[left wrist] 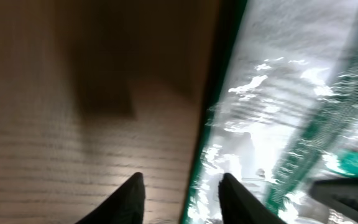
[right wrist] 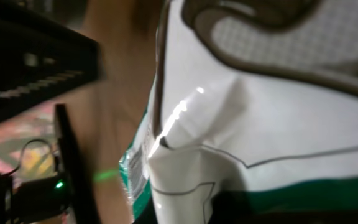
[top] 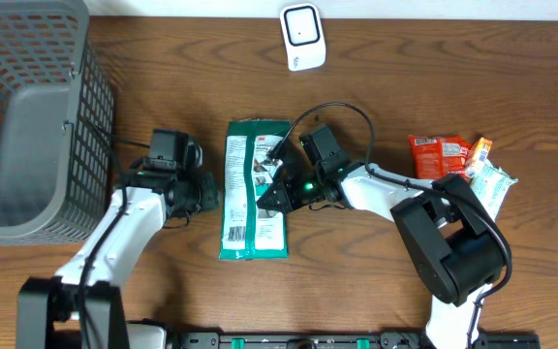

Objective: Scan the item barcode

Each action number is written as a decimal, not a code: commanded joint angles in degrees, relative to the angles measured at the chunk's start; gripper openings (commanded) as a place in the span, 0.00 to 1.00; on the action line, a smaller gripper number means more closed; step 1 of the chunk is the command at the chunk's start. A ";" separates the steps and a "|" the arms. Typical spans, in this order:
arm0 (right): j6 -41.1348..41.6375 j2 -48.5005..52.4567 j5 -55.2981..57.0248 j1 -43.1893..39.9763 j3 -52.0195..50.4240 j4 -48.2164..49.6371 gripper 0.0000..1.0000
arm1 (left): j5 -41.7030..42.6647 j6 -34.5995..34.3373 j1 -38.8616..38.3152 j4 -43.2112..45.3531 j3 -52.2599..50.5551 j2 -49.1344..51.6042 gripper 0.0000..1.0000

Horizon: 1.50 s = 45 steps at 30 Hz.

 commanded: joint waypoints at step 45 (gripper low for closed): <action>-1.05 0.37 -8.55 -3.06 -0.02 -1.03 0.01 | 15.87 0.96 -0.13 1.14 -2.29 4.72 0.41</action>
